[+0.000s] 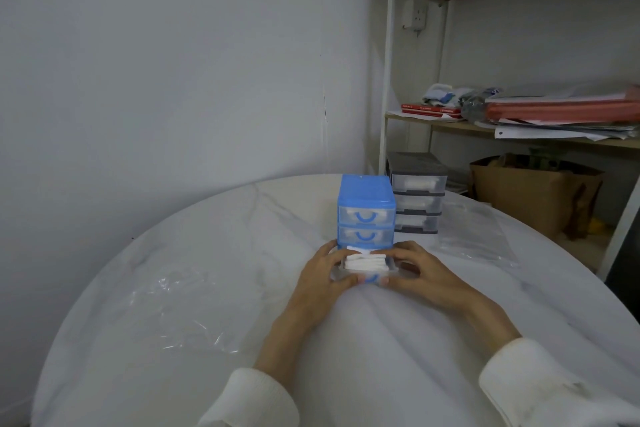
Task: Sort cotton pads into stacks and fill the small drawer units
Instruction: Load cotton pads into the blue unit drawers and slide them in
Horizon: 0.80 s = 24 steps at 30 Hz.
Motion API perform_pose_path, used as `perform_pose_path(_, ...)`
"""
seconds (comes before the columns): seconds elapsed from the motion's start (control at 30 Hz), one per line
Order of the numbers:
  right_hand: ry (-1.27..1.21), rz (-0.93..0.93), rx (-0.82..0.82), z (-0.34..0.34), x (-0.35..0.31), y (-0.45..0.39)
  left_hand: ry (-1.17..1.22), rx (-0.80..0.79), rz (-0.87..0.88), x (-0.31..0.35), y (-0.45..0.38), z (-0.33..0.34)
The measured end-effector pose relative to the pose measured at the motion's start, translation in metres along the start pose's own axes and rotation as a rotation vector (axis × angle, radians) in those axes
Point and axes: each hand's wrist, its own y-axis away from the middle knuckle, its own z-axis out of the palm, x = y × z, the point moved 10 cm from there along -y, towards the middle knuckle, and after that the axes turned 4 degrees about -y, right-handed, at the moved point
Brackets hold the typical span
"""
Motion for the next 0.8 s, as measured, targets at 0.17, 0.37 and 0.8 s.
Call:
perform_pose_path(0.17,0.101,-0.011,0.033,-0.001,0.001,0.000,-0.127,0.025,-0.064,-0.008,0.000,0.000)
perform_pose_path(0.37,0.133,-0.040,0.004,0.003,-0.004,0.001,-0.266,-0.003,-0.058,-0.007,0.001,0.004)
perform_pose_path(0.8,0.212,-0.043,0.032,-0.001,-0.004,0.000,-0.047,0.034,-0.024,0.000,-0.002,0.001)
